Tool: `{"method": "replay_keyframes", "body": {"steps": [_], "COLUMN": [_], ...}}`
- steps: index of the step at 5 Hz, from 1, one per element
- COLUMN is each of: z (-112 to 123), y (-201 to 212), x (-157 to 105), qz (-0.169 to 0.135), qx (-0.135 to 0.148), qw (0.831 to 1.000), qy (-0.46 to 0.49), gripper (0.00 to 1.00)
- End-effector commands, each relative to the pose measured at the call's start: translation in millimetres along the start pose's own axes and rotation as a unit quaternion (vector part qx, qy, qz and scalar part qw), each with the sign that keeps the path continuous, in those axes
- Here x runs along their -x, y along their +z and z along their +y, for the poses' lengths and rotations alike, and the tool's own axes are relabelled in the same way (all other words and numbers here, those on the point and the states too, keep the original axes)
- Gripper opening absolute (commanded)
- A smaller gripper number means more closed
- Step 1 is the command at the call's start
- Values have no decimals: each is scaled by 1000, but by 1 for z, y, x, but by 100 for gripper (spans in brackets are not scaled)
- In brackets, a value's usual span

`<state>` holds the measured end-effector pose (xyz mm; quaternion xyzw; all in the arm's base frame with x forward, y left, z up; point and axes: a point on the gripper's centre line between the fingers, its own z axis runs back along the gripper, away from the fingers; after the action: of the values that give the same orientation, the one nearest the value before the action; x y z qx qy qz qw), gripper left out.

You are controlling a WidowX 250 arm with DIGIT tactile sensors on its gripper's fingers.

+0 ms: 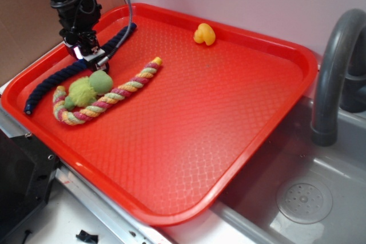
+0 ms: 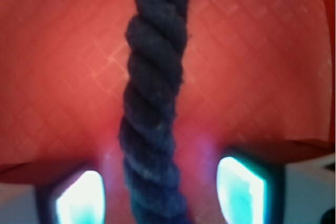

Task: Grab the blue rope.

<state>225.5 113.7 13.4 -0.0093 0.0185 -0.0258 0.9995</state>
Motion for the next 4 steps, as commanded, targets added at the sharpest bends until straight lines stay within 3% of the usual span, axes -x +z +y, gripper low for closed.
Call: {"method": "replay_keyframes", "body": {"steps": [1,2,3,4], "z": [-5,-8,-17,-39], "y": [-1,24,58,108], "x": [-2,0,0,2], "qz": [-2,17,13,-5], "qx": [-1,-23,-47,-22], "qw": [1000,1000,998,996], "qy": [-29,-6,27,89], "gripper": [0,0,0,0]}}
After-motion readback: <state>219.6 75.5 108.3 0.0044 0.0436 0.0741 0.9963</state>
